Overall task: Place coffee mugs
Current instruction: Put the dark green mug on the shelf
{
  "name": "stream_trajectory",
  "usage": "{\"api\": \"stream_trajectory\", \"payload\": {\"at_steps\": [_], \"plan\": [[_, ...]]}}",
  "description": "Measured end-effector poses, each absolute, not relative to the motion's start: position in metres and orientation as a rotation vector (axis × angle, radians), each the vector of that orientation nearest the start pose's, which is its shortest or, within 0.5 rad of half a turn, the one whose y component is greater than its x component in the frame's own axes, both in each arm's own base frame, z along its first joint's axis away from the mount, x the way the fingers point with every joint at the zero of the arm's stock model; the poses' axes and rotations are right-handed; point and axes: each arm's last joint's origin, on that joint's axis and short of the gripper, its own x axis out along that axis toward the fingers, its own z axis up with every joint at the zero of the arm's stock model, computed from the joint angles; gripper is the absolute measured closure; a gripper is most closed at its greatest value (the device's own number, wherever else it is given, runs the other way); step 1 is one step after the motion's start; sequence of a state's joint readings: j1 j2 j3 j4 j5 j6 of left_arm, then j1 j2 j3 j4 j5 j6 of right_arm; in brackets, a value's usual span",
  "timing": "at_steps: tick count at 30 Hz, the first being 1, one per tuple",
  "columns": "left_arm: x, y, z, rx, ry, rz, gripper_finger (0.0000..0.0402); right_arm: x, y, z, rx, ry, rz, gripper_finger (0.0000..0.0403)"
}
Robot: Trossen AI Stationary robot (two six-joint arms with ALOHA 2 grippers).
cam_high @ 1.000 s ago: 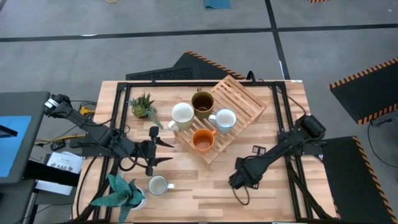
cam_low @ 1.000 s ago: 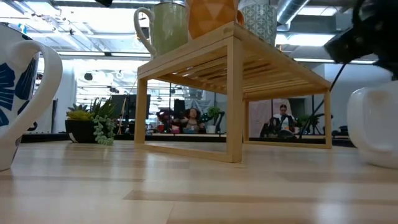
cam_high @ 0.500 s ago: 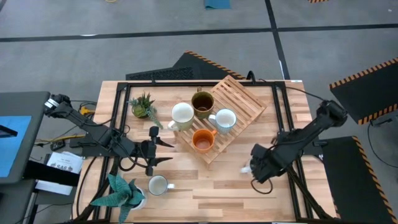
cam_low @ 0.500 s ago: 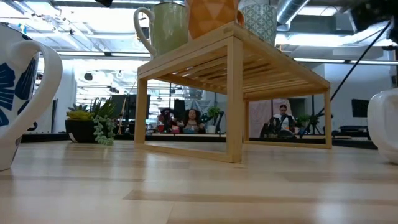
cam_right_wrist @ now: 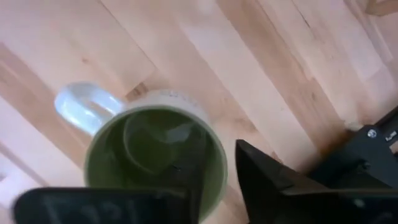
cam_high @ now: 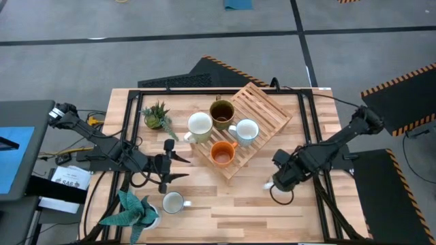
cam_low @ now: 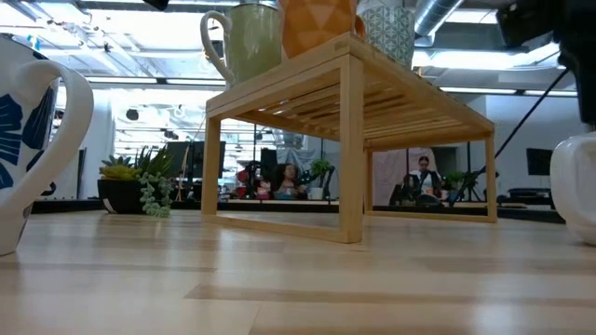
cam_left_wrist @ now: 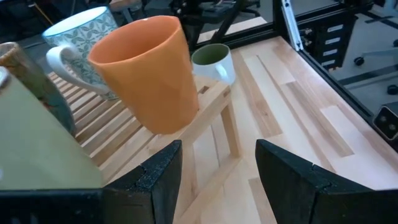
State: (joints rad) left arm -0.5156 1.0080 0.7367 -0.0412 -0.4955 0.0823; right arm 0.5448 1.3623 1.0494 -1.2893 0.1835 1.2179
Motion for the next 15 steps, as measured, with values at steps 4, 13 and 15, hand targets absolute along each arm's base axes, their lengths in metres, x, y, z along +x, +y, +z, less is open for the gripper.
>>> {"api": "stream_trajectory", "payload": {"at_steps": [4,13,15], "plan": [[0.198,-0.096,0.289,0.238,0.283,-0.033,0.0212,0.184,0.102,0.239,0.396,1.42,-0.627,0.0229],[0.198,-0.096,0.289,0.238,0.284,-0.033,0.0212,0.175,0.105,0.213,0.411,1.507,-0.585,0.0158],[0.198,-0.096,0.289,0.238,0.284,-0.034,0.0212,0.172,0.105,0.211,0.398,1.517,-0.592,0.0158]]}}
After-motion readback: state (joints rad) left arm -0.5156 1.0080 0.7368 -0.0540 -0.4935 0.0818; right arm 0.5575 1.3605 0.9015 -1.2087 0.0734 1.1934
